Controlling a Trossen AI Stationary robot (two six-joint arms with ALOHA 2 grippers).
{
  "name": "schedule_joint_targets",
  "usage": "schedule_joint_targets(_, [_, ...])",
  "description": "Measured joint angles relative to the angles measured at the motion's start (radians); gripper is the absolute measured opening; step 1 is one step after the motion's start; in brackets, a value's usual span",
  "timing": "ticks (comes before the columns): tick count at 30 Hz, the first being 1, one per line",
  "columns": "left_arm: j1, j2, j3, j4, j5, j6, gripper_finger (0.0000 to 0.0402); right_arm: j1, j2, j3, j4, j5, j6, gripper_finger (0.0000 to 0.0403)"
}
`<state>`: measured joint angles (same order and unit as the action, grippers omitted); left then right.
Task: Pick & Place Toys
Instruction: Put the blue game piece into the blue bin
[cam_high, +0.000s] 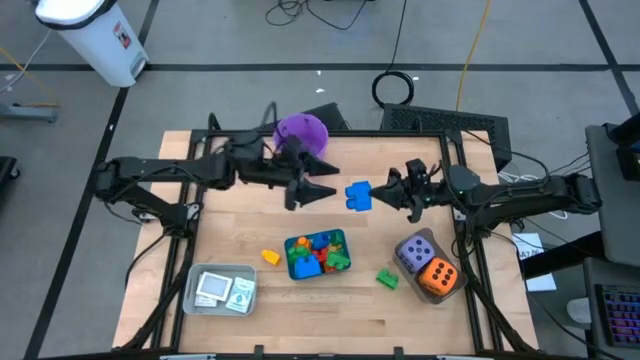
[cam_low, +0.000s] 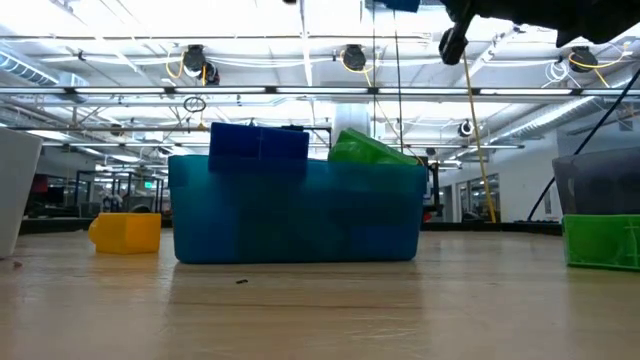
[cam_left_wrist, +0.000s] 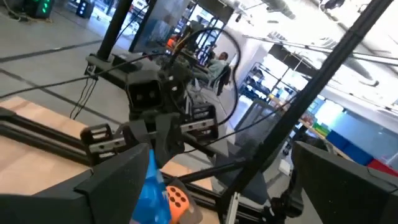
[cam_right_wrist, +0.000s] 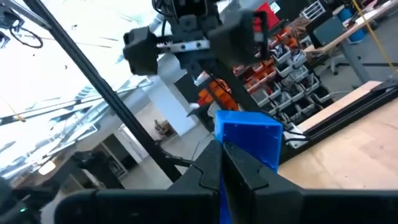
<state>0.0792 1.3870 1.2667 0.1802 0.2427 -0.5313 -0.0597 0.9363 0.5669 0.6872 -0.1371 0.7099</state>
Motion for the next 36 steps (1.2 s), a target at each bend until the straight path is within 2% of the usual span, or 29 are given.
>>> schedule_joint_targets(16, [0.034,0.203,0.001,0.131,-0.004,-0.113,0.0399,0.0,0.001,0.0,0.087,0.051,-0.069,0.0])
schedule_joint_targets(26, [0.034,0.263,0.001,0.183,-0.006,-0.165,0.0395,0.0,0.001,0.0,0.077,0.111,-0.102,0.0])
schedule_joint_targets(29, [0.034,0.264,0.001,0.194,-0.009,-0.166,0.0372,0.0,0.001,0.0,0.071,0.111,-0.106,0.0])
schedule_joint_targets(36, [0.034,0.265,0.001,0.19,-0.029,-0.166,0.0282,0.0,0.007,0.0,0.069,0.111,-0.112,0.0])
